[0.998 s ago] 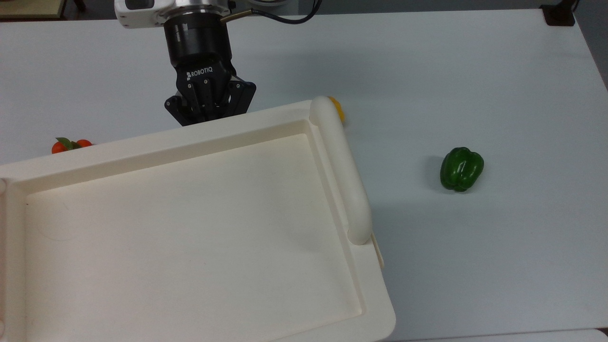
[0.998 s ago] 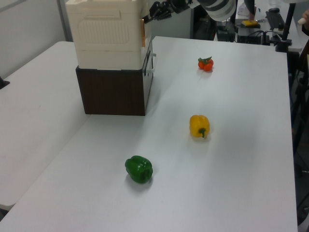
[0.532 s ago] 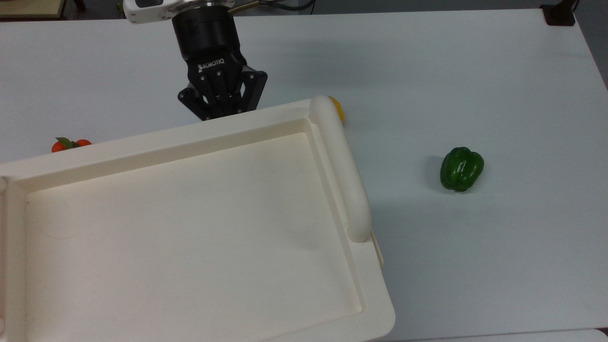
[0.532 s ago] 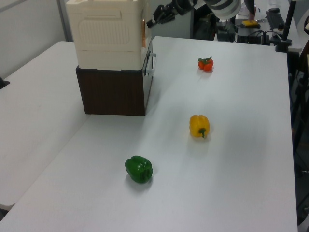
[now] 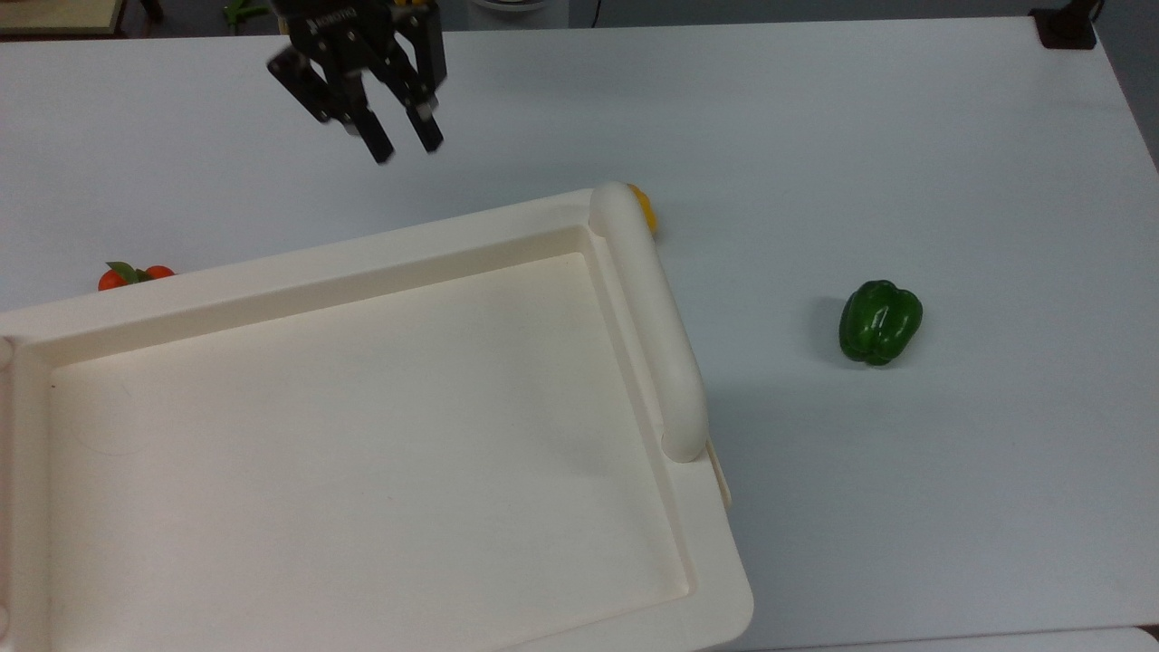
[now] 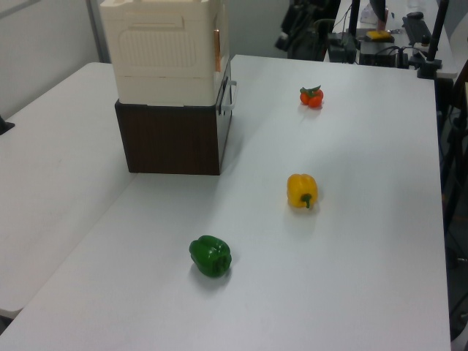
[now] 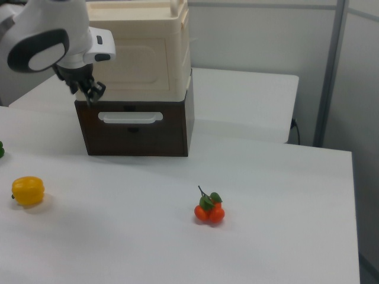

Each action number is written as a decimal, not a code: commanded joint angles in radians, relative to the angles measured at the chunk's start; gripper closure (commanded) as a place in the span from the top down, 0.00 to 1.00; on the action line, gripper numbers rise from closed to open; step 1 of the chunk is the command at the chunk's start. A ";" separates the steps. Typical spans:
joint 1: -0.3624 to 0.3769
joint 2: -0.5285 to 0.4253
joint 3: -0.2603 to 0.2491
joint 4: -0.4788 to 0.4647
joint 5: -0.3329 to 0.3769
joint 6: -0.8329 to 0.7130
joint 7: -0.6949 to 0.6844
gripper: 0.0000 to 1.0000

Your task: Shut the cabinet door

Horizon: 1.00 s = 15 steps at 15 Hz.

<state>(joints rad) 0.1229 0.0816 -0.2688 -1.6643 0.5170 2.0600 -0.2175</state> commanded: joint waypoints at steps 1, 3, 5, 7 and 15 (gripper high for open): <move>0.023 -0.083 -0.015 -0.032 -0.200 -0.170 0.202 1.00; 0.023 -0.118 -0.010 0.004 -0.280 -0.295 0.260 1.00; 0.023 -0.121 -0.003 0.056 -0.316 -0.412 0.276 1.00; 0.011 -0.128 0.040 0.092 -0.339 -0.475 0.331 1.00; -0.043 -0.148 0.272 0.060 -0.422 -0.466 0.504 1.00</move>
<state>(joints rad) 0.1069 -0.0635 -0.0654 -1.5736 0.1160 1.6048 0.2663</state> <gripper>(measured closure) 0.000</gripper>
